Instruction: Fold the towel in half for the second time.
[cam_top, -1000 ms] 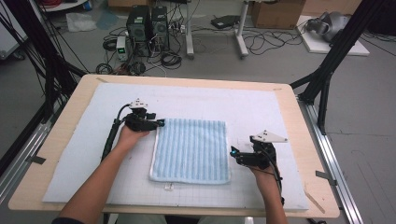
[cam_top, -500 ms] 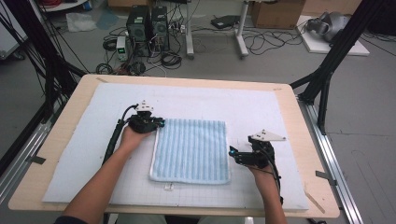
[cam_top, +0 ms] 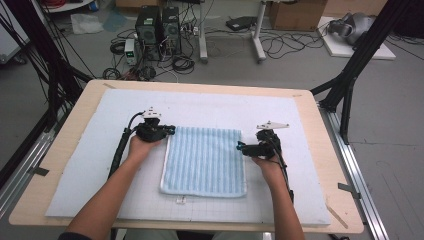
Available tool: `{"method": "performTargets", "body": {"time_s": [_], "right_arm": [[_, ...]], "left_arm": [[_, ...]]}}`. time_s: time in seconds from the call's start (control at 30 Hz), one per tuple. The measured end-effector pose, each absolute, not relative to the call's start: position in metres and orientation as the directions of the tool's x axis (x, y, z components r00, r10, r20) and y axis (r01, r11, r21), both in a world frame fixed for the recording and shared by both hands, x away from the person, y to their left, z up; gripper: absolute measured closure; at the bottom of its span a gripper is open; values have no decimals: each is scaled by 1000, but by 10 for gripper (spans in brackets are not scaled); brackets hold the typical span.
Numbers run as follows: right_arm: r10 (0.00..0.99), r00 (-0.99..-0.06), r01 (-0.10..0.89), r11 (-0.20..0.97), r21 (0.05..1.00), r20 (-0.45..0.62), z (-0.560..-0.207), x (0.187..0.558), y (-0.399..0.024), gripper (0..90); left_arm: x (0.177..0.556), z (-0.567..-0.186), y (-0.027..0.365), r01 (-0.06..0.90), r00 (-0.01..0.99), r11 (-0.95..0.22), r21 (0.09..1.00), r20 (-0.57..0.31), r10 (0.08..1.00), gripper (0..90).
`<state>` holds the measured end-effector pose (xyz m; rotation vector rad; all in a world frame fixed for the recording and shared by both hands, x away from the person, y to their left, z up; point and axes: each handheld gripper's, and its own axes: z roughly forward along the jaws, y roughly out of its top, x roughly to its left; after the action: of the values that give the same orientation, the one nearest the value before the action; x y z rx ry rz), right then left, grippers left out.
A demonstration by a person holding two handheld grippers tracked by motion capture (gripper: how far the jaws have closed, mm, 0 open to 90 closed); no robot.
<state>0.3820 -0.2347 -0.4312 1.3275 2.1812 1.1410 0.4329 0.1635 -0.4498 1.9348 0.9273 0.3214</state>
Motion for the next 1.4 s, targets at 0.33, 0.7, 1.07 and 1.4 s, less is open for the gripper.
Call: {"method": "performTargets", "body": {"time_s": [0.33, 0.7, 1.07, 1.4], "right_arm": [[862, -492, 610, 245, 754, 118, -439, 417, -222, 385], [836, -531, 620, 276, 734, 134, -444, 422, -214, 775], [856, -512, 535, 251, 807, 73, -436, 424, -211, 854], [850, -517, 520, 215, 827, 104, -436, 415, -212, 852]], "left_arm": [[432, -450, 162, 481, 674, -265, 835, -160, 721, 867], [433, -450, 164, 492, 671, -245, 835, -184, 718, 870], [444, -442, 173, 414, 659, -145, 899, -186, 729, 874], [434, -440, 177, 401, 689, -113, 909, -217, 691, 874]]}}
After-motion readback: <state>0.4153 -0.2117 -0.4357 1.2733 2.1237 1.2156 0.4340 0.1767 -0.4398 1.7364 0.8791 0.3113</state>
